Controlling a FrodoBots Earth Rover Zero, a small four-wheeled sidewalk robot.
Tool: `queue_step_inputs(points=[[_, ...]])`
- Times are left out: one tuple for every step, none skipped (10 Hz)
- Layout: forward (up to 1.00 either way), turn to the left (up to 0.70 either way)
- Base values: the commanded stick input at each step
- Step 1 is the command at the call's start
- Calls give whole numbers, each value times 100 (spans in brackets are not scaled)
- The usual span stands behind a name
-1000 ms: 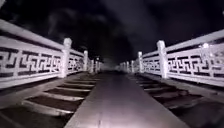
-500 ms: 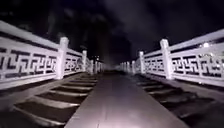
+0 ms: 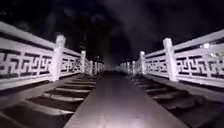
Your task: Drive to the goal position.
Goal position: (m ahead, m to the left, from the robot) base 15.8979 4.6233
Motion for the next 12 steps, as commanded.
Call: queue_step_inputs(points=[[45,0],[45,0],[45,0],[45,0],[45,0],[45,0],[45,0],[45,0],[45,0],[45,0],[45,0],[45,0]])
